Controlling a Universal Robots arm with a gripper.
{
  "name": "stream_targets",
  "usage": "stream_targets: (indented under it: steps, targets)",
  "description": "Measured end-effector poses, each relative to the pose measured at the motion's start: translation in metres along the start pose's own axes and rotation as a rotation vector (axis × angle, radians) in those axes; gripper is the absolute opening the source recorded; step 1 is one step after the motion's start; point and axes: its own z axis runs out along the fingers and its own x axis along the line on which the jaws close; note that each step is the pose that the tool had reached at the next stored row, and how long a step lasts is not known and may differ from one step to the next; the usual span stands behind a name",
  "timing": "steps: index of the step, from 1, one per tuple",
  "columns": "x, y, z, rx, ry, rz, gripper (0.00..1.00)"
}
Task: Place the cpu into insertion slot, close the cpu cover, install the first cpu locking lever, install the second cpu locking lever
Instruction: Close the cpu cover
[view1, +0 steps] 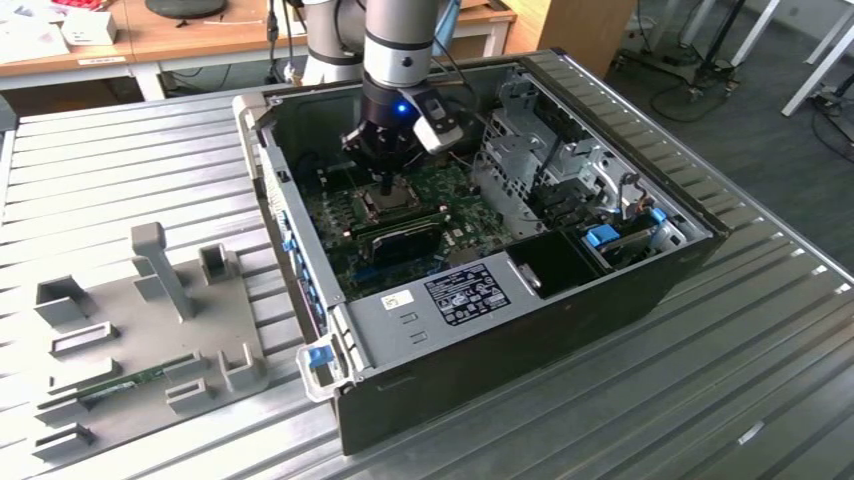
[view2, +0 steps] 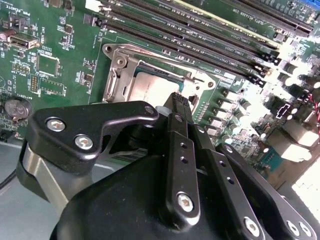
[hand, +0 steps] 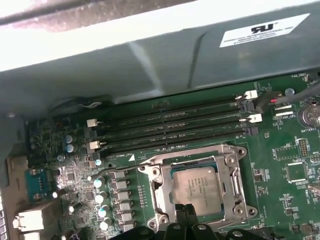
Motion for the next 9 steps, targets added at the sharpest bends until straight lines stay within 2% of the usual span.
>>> stream_targets:
  steps: [7,8,9]
  targets:
    - [0.0010,-0.0001,0.0003,-0.0008,-0.0127,-0.038,0.10]
    - [0.0016,-0.0002,0.0005,-0.0013,-0.0153,-0.040,0.10]
    - [0.0021,-0.0003,0.0009,-0.0020,-0.0204,-0.042,0.10]
